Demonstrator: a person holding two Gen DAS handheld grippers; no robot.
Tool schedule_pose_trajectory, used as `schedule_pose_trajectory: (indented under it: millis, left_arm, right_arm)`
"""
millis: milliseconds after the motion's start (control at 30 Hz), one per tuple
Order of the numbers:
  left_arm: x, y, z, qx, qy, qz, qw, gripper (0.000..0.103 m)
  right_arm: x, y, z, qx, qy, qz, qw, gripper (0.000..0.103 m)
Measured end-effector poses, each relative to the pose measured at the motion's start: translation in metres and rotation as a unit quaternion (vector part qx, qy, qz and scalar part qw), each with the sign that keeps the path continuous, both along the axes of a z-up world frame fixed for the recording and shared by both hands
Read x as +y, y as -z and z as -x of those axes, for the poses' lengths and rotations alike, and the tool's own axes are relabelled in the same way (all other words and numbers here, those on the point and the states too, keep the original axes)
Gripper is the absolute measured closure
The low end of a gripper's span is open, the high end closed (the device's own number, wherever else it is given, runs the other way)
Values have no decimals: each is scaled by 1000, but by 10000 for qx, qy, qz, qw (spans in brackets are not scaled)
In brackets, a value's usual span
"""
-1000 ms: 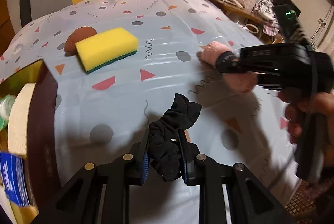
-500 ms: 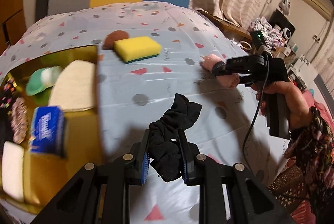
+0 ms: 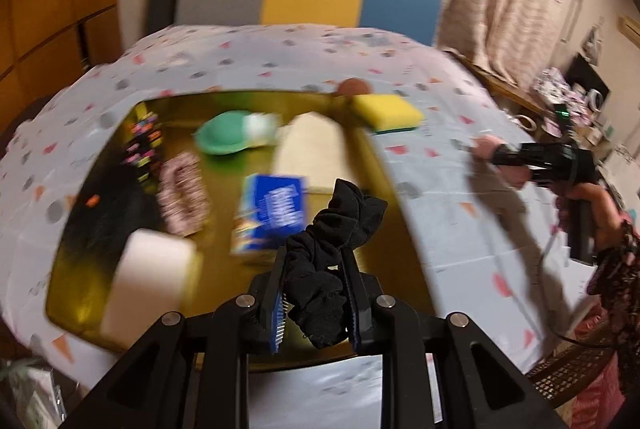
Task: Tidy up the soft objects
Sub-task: 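Carry the black scrunchie into the gold tray and open the left tool, then lower the pink towel into the gold tray and open the right tool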
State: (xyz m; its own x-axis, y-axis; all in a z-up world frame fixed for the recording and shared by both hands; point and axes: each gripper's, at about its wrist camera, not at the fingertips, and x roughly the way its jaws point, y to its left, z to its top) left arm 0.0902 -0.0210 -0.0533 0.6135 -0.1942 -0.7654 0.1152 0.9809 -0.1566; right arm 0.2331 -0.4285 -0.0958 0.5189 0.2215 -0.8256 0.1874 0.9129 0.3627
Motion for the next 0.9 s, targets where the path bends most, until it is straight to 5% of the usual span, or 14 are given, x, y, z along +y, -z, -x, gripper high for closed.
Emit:
schedule_pose_trajectory:
  millis: [133, 267, 400, 733, 900]
  left_arm:
    - [23, 14, 0, 197, -242, -63, 9995, 80]
    - [31, 22, -4, 280, -410, -279, 9984, 60]
    - [34, 26, -8, 325, -584, -592, 9960, 56]
    - [53, 17, 7, 26, -472, 380, 9982, 56]
    - [45, 18, 14, -23, -240, 368, 9990, 56]
  right_arm:
    - [8, -2, 1, -73, -123, 141, 9998, 68]
    - [15, -9, 5, -235, -229, 240, 9992, 68]
    - [22, -13, 9, -351, -334, 264, 9985, 68]
    - [56, -19, 27, -580, -799, 158, 9950, 68]
    - [92, -22, 55, -711, -995, -258, 9922, 68]
